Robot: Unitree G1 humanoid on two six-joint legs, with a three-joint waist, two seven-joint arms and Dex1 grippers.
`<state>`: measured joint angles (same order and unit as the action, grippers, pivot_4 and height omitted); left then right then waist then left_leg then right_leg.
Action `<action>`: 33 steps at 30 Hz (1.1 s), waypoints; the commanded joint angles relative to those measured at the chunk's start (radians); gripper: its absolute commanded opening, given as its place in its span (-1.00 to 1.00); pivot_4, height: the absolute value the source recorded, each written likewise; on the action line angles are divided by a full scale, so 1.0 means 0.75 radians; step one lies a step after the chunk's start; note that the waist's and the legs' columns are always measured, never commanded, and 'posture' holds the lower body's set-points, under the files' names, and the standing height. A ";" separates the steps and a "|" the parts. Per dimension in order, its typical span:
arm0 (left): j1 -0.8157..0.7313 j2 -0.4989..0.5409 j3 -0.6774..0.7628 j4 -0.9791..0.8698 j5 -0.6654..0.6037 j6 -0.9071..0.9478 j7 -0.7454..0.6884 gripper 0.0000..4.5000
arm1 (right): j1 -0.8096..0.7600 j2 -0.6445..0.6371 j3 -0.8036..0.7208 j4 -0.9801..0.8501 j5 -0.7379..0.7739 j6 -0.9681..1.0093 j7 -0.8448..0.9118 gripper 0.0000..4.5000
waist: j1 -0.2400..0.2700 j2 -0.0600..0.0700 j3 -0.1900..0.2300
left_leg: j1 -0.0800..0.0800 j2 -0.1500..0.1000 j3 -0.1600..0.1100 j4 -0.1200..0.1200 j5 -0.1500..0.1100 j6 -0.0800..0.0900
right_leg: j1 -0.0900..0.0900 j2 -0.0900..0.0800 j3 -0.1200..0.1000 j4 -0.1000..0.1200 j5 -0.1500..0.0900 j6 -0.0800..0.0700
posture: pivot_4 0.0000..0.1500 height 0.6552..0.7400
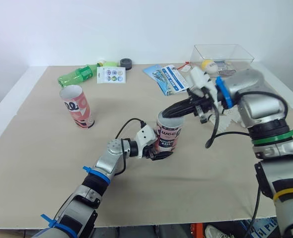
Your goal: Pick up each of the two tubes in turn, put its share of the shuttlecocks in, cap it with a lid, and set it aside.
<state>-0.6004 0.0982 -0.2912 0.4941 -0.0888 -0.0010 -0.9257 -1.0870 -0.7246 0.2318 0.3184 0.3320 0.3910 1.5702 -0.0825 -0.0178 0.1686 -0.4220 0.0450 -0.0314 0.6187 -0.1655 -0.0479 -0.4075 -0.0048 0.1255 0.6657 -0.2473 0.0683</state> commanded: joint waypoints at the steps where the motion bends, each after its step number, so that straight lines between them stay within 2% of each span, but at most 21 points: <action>1: 0.036 0.026 -0.010 0.056 0.031 0.039 0.006 0.65 | -0.042 -0.065 -0.091 -0.001 0.082 0.051 0.059 -0.98 | 0.001 0.000 0.000 | 0.000 0.000 0.000 0.000 0.000 0.000 | 0.000 0.000 0.000 0.000 0.000 0.000 | 1.00 1.00; 3: 0.035 0.028 -0.010 0.057 0.032 0.039 0.005 0.65 | -0.033 -0.105 -0.148 -0.013 0.140 0.126 0.058 -0.98 | 0.000 0.000 0.000 | 0.000 0.000 0.000 0.000 -0.001 -0.001 | 0.000 0.000 0.000 0.000 -0.001 0.000 | 1.00 1.00; 4: 0.035 0.029 -0.011 0.057 0.033 0.038 0.004 0.65 | -0.023 -0.126 -0.181 -0.023 0.167 0.155 0.057 -0.69 | 0.000 0.000 0.000 | 0.000 0.000 0.000 0.000 -0.001 -0.001 | 0.000 0.000 0.000 0.000 -0.001 0.000 | 1.00 1.00; 5: 0.036 0.030 -0.010 0.056 0.033 0.038 0.004 0.65 | -0.006 -0.143 -0.213 -0.035 0.188 0.163 0.046 -0.59 | 0.000 0.000 0.000 | 0.000 0.000 0.000 0.000 -0.001 -0.001 | 0.000 0.000 0.000 0.000 -0.001 0.000 | 1.00 1.00; 7: 0.039 0.031 -0.006 0.049 0.029 0.037 0.007 0.65 | 0.074 -0.165 -0.305 -0.085 0.243 0.192 -0.021 -0.23 | 0.000 0.000 0.000 | 0.000 0.000 0.000 0.000 -0.001 -0.001 | 0.000 0.000 0.000 0.000 -0.001 0.000 | 1.00 1.00; 8: 0.043 0.031 -0.003 0.043 0.028 0.031 0.012 0.65 | 0.171 -0.173 -0.370 -0.137 0.272 0.209 -0.075 -0.03 | 0.003 -0.003 -0.001 | 0.000 0.000 0.000 0.000 -0.001 -0.001 | 0.000 0.000 0.000 -0.001 -0.001 0.000 | 1.00 1.00; 10: 0.053 0.030 0.006 0.029 0.021 0.030 0.026 0.65 | 0.368 -0.177 -0.474 -0.244 0.294 0.221 -0.179 0.22 | 0.006 -0.005 -0.001 | 0.000 0.000 -0.002 -0.001 -0.001 -0.002 | 0.001 0.000 -0.002 -0.001 -0.002 -0.001 | 1.00 1.00; 13: 0.069 0.036 0.011 -0.001 0.012 0.039 0.029 0.65 | 0.637 -0.155 -0.564 -0.417 0.301 0.217 -0.315 0.93 | 0.005 -0.002 -0.001 | 0.000 0.000 0.000 -0.001 -0.003 -0.004 | 0.000 0.000 0.000 -0.001 -0.003 0.001 | 1.00 1.00; 16: 0.089 0.044 0.013 -0.039 0.002 0.052 0.019 0.65 | 0.880 -0.088 -0.607 -0.583 0.277 0.137 -0.447 0.97 | -0.002 0.000 -0.001 | 0.001 0.000 -0.001 -0.002 -0.003 -0.003 | 0.000 0.001 0.000 0.000 -0.001 0.005 | 1.00 1.00; 18: 0.097 0.045 0.019 -0.059 -0.006 0.053 0.015 0.94 | 0.989 -0.054 -0.606 -0.629 0.245 0.083 -0.513 1.00 | -0.010 0.001 -0.001 | 0.002 0.001 -0.001 -0.002 -0.003 -0.003 | 0.000 0.002 0.000 0.000 -0.001 0.005 | 1.00 1.00; 22: 0.100 0.039 0.042 -0.096 -0.032 0.041 0.013 0.98 | 1.184 0.040 -0.553 -0.645 0.169 -0.067 -0.592 1.00 | -0.008 -0.002 0.000 | 0.003 0.001 -0.001 -0.001 -0.003 -0.003 | 0.001 0.002 0.001 -0.001 -0.003 0.000 | 1.00 1.00; 26: 0.105 0.045 0.035 -0.126 -0.041 0.027 -0.007 0.98 | 1.262 0.123 -0.466 -0.597 0.106 -0.185 -0.620 1.00 | -0.011 -0.003 0.001 | 0.002 0.001 0.000 0.000 -0.003 -0.003 | 0.001 0.002 0.001 -0.001 -0.003 0.000 | 1.00 1.00; 33: 0.166 0.113 0.055 -0.210 -0.067 -0.002 -0.048 0.98 | 1.244 0.280 -0.351 -0.481 -0.009 -0.375 -0.740 1.00 | -0.012 -0.004 0.001 | 0.002 0.001 0.000 -0.001 -0.003 -0.003 | 0.000 0.002 0.001 -0.001 -0.003 -0.001 | 1.00 1.00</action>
<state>-0.4948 0.1636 -0.2637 0.3527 -0.1347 -0.0021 -0.9520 -0.1375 -0.5201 -0.0325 -0.0445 0.3367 0.1475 1.0349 -0.0915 -0.0206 0.1696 -0.4205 0.0459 -0.0316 0.6174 -0.1680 -0.0501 -0.4072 -0.0032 0.1261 0.6652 -0.2499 0.0673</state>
